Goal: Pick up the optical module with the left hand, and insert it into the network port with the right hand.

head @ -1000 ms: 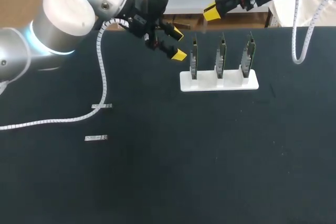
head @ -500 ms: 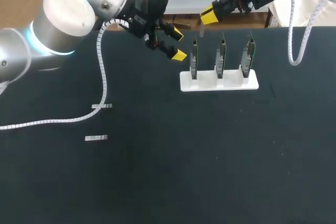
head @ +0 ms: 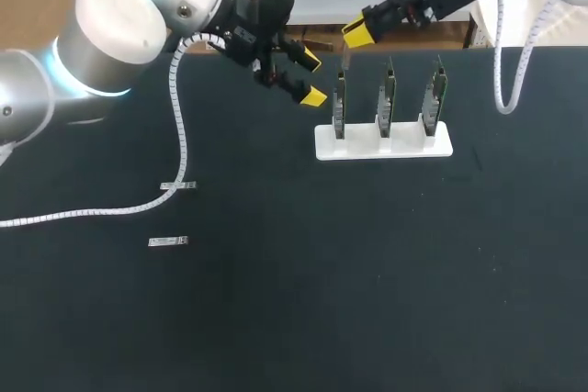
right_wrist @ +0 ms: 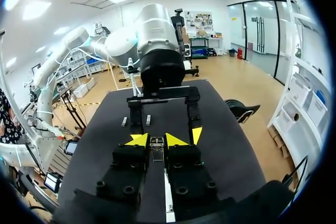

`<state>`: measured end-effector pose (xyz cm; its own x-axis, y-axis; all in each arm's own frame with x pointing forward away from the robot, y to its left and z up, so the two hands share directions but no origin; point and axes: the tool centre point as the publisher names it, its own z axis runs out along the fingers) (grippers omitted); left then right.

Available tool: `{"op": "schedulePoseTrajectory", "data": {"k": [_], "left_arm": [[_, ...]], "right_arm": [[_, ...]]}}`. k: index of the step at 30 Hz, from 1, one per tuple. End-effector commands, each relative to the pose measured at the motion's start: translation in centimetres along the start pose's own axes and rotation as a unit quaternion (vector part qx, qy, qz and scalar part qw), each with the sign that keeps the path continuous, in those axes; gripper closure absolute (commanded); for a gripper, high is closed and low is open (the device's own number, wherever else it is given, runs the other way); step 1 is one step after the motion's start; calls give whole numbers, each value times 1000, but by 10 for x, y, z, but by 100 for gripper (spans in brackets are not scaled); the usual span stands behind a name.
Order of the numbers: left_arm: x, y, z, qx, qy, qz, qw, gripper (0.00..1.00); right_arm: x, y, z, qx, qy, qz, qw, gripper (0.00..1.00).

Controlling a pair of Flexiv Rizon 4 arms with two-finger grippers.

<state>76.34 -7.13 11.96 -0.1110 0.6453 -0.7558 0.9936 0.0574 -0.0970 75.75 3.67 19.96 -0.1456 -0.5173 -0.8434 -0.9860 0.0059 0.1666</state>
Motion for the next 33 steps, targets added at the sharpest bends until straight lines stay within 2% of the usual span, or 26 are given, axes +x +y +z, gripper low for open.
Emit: {"op": "schedulePoseTrajectory", "data": {"k": [1,13,33], "left_arm": [[-1,1,0,1,3,-1,1000,0],[-1,1,0,1,3,-1,1000,0],[-1,1,0,1,3,-1,1000,0]], "right_arm": [[1,-7,4,-10,6,-7,1000,100],[8,-15,8,-16,24,-20,999,100],[17,-13,16,-6,46,-39,998,100]]}}
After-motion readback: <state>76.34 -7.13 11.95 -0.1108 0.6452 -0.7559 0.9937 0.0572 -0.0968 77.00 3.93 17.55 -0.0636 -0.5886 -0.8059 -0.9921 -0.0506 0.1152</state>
